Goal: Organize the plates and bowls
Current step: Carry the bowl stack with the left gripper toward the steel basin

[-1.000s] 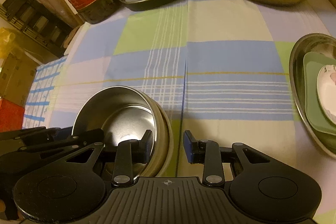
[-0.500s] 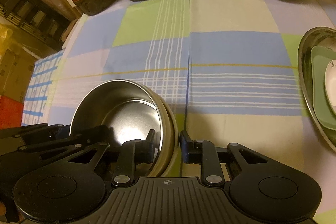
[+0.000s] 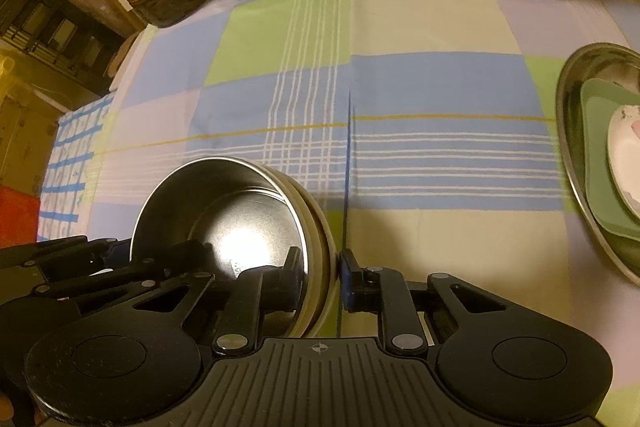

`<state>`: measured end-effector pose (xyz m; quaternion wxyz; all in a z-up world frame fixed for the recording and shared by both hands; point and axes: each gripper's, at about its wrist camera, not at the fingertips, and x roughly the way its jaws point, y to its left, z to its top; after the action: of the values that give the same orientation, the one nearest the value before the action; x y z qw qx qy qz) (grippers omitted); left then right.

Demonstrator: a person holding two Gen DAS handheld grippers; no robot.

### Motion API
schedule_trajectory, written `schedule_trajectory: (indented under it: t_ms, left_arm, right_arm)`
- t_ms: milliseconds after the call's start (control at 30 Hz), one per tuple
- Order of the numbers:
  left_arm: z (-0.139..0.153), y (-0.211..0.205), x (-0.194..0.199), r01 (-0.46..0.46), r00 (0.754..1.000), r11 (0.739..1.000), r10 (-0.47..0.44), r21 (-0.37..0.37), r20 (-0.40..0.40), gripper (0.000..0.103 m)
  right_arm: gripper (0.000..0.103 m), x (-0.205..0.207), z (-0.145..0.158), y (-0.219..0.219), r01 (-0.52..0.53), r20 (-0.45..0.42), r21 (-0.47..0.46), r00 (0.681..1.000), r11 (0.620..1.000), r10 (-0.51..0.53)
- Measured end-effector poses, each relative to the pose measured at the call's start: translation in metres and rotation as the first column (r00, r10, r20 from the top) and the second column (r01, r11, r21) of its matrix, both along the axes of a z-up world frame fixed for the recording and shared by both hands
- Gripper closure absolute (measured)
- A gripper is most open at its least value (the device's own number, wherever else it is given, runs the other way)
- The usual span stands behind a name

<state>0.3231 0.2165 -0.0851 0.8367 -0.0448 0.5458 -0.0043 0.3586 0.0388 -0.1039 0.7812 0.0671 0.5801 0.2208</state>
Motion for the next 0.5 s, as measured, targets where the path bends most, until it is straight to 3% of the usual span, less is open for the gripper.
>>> schedule_trajectory:
  t_ms: [300,500]
  left_arm:
    - [0.014,-0.025,-0.003,0.06,0.998,0.998,-0.059,-0.015,0.026,0.082]
    - [0.018,-0.061,-0.001,0.154,0.988,0.988,-0.153,-0.028,0.035,0.082]
  right_arm:
    - [0.085,-0.012,0.016,-0.029,0.064,0.021,0.0,0.998,0.998,-0.064]
    - [0.085,-0.027,0.024,-0.066,0.14,0.018,-0.011,0.99,0.99,-0.14]
